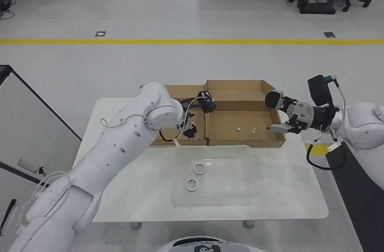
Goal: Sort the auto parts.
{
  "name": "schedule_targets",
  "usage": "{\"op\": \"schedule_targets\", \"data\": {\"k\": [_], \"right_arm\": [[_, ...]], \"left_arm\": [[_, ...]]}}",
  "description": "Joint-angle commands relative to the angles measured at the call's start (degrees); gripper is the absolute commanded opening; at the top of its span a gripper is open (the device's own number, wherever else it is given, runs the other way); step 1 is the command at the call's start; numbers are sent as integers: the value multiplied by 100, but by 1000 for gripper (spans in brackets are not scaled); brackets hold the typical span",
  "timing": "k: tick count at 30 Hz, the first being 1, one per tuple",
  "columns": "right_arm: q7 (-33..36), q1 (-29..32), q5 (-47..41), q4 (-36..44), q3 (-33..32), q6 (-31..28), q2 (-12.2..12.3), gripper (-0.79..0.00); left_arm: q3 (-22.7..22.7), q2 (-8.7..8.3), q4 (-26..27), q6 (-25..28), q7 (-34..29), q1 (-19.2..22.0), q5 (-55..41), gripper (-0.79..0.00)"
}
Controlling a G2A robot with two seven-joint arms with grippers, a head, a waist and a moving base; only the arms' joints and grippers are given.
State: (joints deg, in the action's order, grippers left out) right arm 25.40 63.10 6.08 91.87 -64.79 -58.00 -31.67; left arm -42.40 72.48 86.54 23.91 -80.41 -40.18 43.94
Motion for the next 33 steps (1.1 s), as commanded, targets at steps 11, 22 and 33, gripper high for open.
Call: {"op": "schedule_targets", "data": {"k": [11, 22, 33], "right_arm": [[0, 0, 0, 0, 0, 0, 0, 0], [0, 0, 0, 0, 0, 0, 0, 0], [0, 0, 0, 0, 0, 0, 0, 0]], "left_arm": [[1144, -852, 1286, -321, -318, 456, -1402, -305], [2263, -991, 1172, 99, 104, 953, -1923, -311], [2842, -775, 713, 513, 518, 1057, -1584, -299]]}}
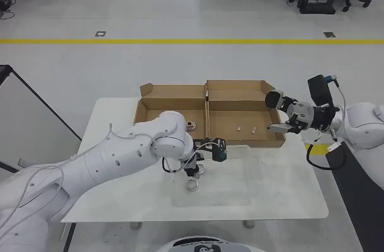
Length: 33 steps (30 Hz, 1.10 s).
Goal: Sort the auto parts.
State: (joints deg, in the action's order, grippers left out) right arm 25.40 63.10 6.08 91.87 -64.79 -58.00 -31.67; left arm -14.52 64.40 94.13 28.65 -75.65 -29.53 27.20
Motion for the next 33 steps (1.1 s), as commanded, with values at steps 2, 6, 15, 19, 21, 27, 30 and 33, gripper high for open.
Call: {"op": "schedule_targets", "data": {"k": [2, 6, 15, 19, 21, 27, 30, 33], "right_arm": [[0, 0, 0, 0, 0, 0, 0, 0], [0, 0, 0, 0, 0, 0, 0, 0], [0, 0, 0, 0, 0, 0, 0, 0], [0, 0, 0, 0, 0, 0, 0, 0], [0, 0, 0, 0, 0, 0, 0, 0], [0, 0, 0, 0, 0, 0, 0, 0], [0, 0, 0, 0, 0, 0, 0, 0], [0, 0, 0, 0, 0, 0, 0, 0]], "left_arm": [[120, 90, -129, 89, 126, -36, 231, -289], [228, 208, -256, 184, 343, -64, 666, -302], [393, 466, -630, 284, 761, -157, 1354, -394], [419, 568, -800, 300, 864, -186, 1500, -403], [430, 618, -873, 307, 910, -202, 1571, -413], [478, 753, -1111, 355, 1004, -257, 1870, -431], [476, 802, -1207, 381, 1051, -285, 2026, -449], [472, 841, -1286, 400, 1099, -309, 2163, -465]]}}
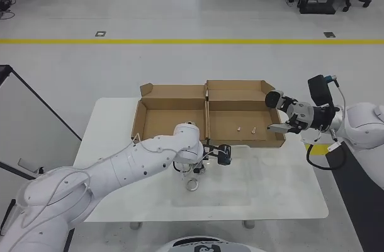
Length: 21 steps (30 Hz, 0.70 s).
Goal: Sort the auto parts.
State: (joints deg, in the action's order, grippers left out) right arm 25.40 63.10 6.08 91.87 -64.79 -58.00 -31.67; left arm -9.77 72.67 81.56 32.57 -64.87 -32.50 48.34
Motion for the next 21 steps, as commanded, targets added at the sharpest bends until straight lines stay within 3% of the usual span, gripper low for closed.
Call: {"op": "schedule_targets", "data": {"k": [1, 11, 21], "right_arm": [[0, 0, 0, 0, 0, 0, 0, 0], [0, 0, 0, 0, 0, 0, 0, 0], [0, 0, 0, 0, 0, 0, 0, 0]], "left_arm": [[-8, 24, -55, 17, 34, -21, 80, -465], [-54, 110, -233, 65, 65, -144, 287, -480], [-123, 160, -286, 239, -143, -223, 173, -446]]}}
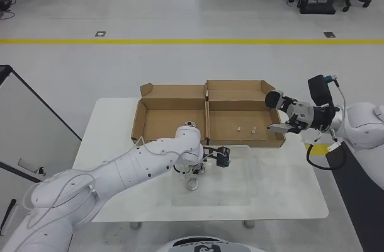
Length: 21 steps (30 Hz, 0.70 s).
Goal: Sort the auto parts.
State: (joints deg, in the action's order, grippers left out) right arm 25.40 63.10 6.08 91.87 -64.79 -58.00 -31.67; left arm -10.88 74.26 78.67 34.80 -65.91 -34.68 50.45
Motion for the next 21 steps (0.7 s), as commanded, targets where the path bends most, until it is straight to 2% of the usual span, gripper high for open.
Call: {"op": "schedule_targets", "data": {"k": [1, 8, 21], "right_arm": [[0, 0, 0, 0, 0, 0, 0, 0], [0, 0, 0, 0, 0, 0, 0, 0], [0, 0, 0, 0, 0, 0, 0, 0]], "left_arm": [[-22, 2, -1, 32, -91, -15, -84, -443], [-93, -13, 73, 2, -354, -37, -526, -422], [-164, 22, -74, -66, -366, -37, -638, -459]]}}
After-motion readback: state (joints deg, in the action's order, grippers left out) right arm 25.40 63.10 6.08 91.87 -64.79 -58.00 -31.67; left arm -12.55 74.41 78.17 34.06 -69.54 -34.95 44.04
